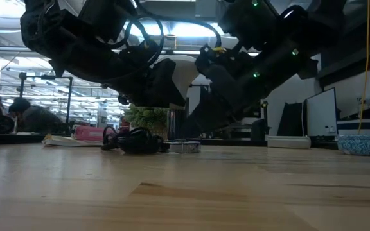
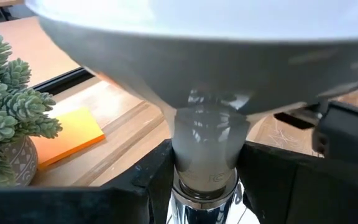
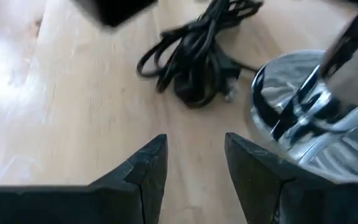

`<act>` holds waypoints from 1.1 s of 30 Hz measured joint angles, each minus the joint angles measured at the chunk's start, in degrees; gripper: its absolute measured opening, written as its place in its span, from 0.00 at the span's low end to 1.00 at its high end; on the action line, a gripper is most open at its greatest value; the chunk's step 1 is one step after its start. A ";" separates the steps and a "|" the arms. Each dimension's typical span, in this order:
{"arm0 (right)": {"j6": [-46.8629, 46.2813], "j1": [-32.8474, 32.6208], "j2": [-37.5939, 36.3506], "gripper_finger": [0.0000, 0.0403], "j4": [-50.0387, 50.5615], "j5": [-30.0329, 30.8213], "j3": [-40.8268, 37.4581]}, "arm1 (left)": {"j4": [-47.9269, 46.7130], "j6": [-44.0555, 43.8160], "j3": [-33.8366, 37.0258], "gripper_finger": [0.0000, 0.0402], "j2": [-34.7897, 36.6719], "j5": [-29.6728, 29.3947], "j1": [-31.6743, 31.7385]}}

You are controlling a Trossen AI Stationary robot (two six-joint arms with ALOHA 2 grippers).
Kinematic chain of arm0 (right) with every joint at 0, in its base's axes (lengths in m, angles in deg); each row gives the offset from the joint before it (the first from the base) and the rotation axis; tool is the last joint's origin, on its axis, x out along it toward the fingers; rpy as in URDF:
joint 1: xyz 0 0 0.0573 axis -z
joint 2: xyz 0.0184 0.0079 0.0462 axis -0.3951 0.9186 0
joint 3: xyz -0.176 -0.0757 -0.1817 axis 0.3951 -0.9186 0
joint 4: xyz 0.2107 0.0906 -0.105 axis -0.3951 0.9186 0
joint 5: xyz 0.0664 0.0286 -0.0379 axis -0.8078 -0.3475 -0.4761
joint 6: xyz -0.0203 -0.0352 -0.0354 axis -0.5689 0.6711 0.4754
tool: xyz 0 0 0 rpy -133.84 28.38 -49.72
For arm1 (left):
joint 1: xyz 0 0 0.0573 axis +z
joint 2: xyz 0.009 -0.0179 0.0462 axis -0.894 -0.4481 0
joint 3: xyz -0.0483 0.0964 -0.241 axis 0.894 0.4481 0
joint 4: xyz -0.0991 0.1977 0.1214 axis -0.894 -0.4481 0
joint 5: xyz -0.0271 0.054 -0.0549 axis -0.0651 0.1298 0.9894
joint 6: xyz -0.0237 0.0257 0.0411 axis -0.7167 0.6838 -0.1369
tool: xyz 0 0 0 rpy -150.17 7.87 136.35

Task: Screw lightbulb
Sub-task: Insert the lightbulb into the lamp

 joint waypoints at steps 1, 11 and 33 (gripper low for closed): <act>0.00 0.00 0.33 0.42 0.04 -0.04 0.00 | -0.02 -0.02 0.00 0.37 -0.01 0.00 0.00; 0.09 0.55 3.07 0.42 0.50 3.59 -0.04 | 0.00 -0.19 0.00 0.37 -0.02 -0.11 0.02; -0.40 3.81 2.94 0.42 4.23 15.59 -0.04 | -0.04 0.26 0.02 0.37 -0.02 -0.36 -0.02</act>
